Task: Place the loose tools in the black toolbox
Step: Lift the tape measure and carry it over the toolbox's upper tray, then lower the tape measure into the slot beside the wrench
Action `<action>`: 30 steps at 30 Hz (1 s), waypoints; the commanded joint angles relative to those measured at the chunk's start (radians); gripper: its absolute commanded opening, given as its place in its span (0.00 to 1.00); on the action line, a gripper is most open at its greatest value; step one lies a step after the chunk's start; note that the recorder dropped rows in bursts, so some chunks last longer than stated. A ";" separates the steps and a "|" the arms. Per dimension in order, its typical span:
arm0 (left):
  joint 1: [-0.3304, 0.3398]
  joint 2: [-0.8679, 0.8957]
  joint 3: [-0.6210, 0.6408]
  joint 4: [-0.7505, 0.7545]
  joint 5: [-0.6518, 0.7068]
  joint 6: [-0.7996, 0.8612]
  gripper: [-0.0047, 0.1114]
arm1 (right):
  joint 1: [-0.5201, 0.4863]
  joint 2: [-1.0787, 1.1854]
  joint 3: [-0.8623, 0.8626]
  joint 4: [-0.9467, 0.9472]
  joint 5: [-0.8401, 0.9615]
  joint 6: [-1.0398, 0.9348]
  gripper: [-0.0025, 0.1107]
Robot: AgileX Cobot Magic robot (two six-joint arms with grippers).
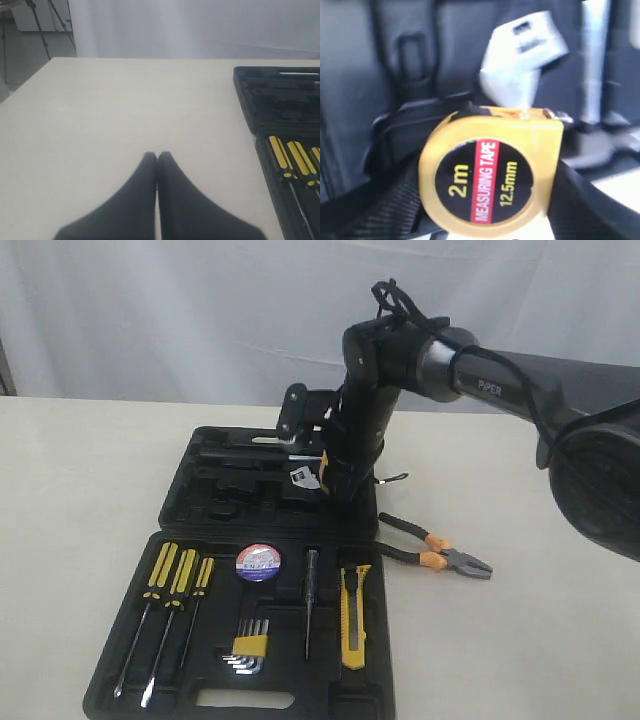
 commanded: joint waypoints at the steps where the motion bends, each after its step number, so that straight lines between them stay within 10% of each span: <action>1: -0.005 -0.001 0.003 -0.008 -0.008 -0.004 0.04 | -0.005 -0.004 -0.112 0.000 0.044 0.153 0.02; 30: -0.005 -0.001 0.003 -0.008 -0.008 -0.004 0.04 | -0.064 0.091 -0.174 0.069 0.230 -0.265 0.02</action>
